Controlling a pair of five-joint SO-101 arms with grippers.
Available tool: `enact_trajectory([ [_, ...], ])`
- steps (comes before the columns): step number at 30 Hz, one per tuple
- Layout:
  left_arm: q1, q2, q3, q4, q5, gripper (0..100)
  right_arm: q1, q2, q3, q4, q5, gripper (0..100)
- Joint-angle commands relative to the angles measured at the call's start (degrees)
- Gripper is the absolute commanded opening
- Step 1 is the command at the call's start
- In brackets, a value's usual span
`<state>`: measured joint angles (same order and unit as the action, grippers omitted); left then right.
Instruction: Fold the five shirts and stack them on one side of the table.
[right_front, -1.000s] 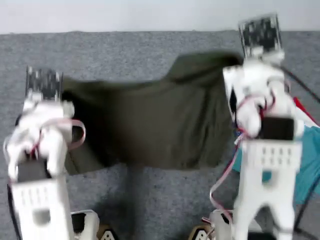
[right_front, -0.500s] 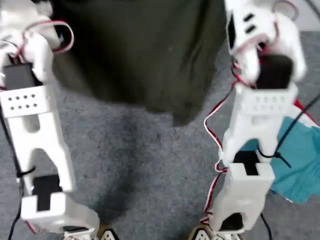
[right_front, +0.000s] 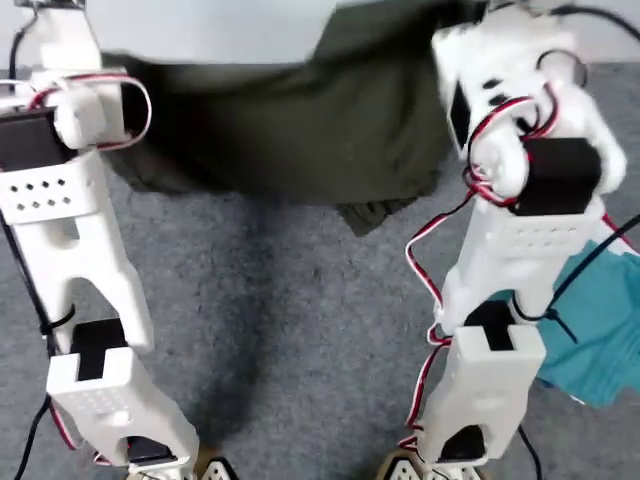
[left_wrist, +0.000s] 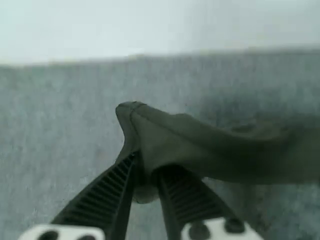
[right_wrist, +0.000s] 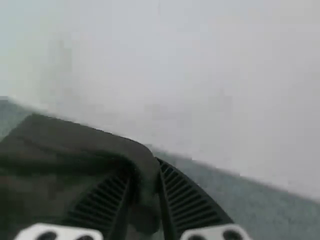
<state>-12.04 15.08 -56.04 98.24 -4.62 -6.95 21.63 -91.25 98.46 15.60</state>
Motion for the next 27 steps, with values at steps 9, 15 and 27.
enact_trajectory([
  [9,-2.99,-21.63,31.52,2.37,-6.51,1,2.86,-22.9,42.02,4.7,-1.76,0.9],
  [15,-4.57,-40.18,56.22,2.29,-11.08,1,3.12,-47.25,75.52,4.44,-1.23,0.9],
  [27,-20.31,-79.3,90.42,2.29,-26.37,1,3.21,-87.96,119.12,4.7,7.91,0.8],
])
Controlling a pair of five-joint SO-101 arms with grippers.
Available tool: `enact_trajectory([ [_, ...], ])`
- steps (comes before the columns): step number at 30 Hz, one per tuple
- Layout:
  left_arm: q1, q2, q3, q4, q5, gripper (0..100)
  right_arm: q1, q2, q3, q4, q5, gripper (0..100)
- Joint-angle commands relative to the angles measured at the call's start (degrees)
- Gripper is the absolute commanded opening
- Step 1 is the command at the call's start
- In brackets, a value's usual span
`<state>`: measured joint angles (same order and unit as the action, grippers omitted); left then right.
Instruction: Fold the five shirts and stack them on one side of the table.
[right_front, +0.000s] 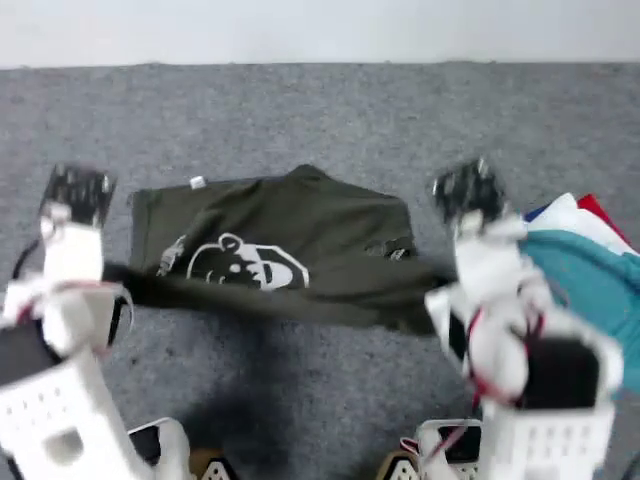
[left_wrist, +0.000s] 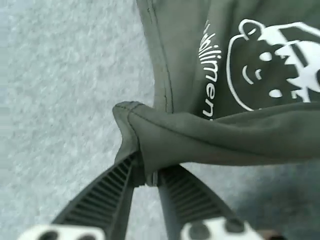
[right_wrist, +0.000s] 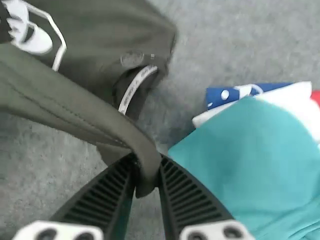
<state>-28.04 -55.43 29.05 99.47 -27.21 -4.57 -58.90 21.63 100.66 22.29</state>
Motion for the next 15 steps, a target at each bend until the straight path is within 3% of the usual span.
enact_trajectory([
  [1,-5.45,-11.16,7.96,1.05,-5.19,1,0.84,-8.75,7.91,2.51,1.32,0.8],
  [9,-6.77,-16.26,19.91,-3.87,-9.32,1,0.75,-0.31,9.85,1.1,2.9,0.9],
  [15,-6.77,-10.11,25.89,-17.49,-9.05,1,0.4,13.67,9.67,-16.4,2.73,0.9],
])
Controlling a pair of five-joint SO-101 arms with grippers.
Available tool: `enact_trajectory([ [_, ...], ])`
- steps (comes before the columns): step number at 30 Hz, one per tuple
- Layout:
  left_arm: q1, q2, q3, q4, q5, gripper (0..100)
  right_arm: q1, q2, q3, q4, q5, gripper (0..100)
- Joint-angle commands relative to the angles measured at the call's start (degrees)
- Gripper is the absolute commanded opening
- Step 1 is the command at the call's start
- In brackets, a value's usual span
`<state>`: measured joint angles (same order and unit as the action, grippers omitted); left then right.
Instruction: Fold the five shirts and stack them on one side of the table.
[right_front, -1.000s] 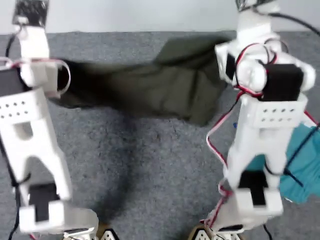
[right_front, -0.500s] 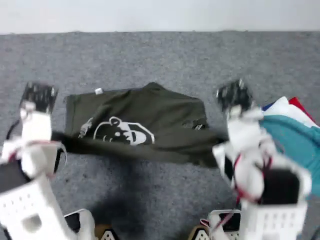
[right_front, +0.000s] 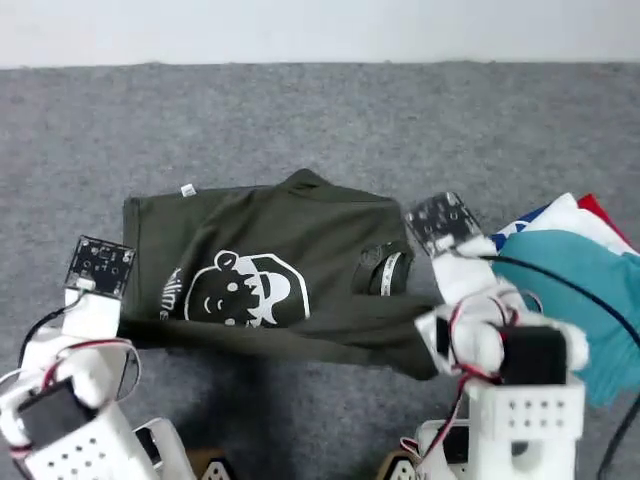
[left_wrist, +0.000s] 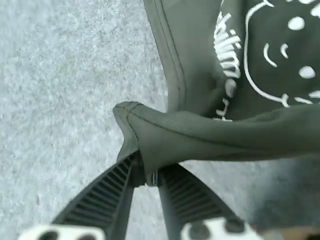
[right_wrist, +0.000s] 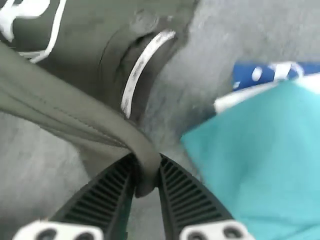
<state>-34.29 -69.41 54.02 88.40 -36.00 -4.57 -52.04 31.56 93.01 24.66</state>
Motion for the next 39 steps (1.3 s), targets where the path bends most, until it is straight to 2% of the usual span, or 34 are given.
enact_trajectory([
  [1,-0.53,6.51,1.1,-8.97,0.7,1,0.4,9.71,-0.35,-12.0,0.18,0.9],
  [5,0.44,19.78,0.04,-19.6,4.04,1,0.4,21.14,-4.04,-21.93,0.0,0.9],
  [8,4.13,30.24,-4.09,-23.38,4.4,1,0.31,29.49,-10.46,-27.21,-1.58,0.9],
  [11,8.09,40.62,-11.21,-28.75,4.84,1,0.31,38.11,-18.46,-30.99,-2.64,0.9],
  [13,10.02,47.74,-17.1,-32.26,7.74,1,0.31,44.09,-24.09,-32.13,-2.73,0.9],
  [16,11.43,59.16,-27.65,-33.85,10.9,1,0.22,53.41,-32.7,-32.4,-2.73,0.9],
  [23,11.43,85.1,-53.32,-33.49,12.92,1,-2.68,75.03,-53.45,-32.4,-2.37,0.9],
  [27,11.87,97.85,-62.73,-33.49,13.45,1,-3.74,87.16,-66.55,-33.36,-2.64,1.3],
  [29,12.48,102.95,-66.07,-32.35,14.15,2,-3.91,92.7,-72.18,-32.57,-2.64,5.1],
  [31,13.45,106.73,-70.02,-28.84,15.12,5,-4.18,97.19,-77.1,-28.88,-3.08,14.3],
  [33,14.33,109.36,-74.95,-24.44,16.0,9,-4.26,100.53,-82.46,-23.34,-6.95,22.1],
  [37,14.51,112.35,-87.43,-14.07,16.0,22,-4.0,103.25,-95.74,-11.56,-9.49,23.7],
  [39,13.8,112.35,-94.64,-8.44,16.0,25,-3.91,103.25,-103.74,-4.62,-9.41,23.6],
])
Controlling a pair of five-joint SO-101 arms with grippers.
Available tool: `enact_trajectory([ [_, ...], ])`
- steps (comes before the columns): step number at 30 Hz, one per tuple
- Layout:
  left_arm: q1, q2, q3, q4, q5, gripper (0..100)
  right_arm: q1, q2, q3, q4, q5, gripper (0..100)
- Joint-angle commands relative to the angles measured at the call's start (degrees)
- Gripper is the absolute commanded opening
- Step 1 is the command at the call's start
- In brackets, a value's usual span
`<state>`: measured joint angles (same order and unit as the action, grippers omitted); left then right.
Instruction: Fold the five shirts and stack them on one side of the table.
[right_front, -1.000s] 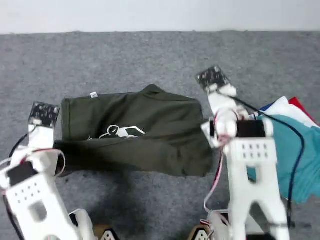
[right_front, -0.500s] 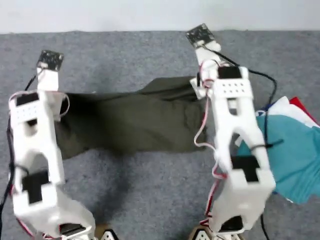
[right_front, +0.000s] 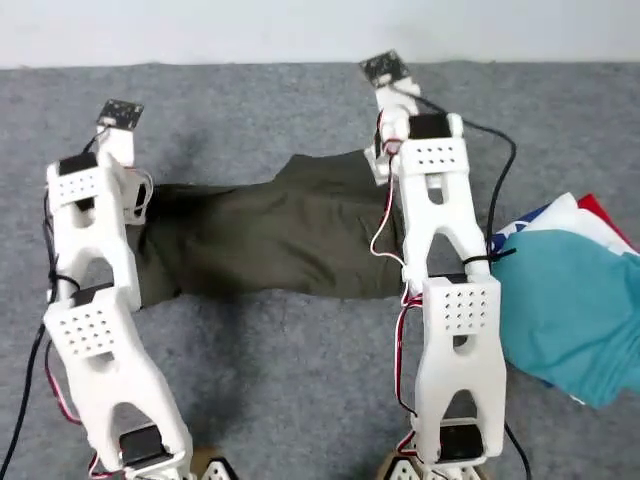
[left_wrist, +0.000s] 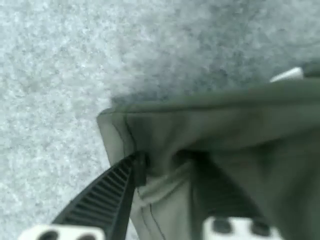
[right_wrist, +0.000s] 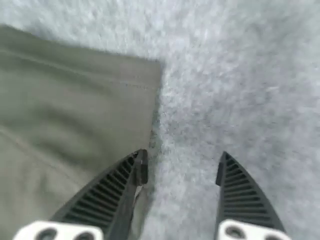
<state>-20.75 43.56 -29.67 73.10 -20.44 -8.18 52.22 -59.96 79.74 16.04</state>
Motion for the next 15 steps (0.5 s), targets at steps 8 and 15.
enact_trajectory([
  [8,-3.87,-1.14,-34.24,27.6,1.41,26,1.71,-3.91,-28.4,23.52,-0.88,19.6],
  [15,-10.29,-10.02,-14.81,27.78,0.53,30,1.45,-20.7,8.97,23.52,-1.14,24.0],
])
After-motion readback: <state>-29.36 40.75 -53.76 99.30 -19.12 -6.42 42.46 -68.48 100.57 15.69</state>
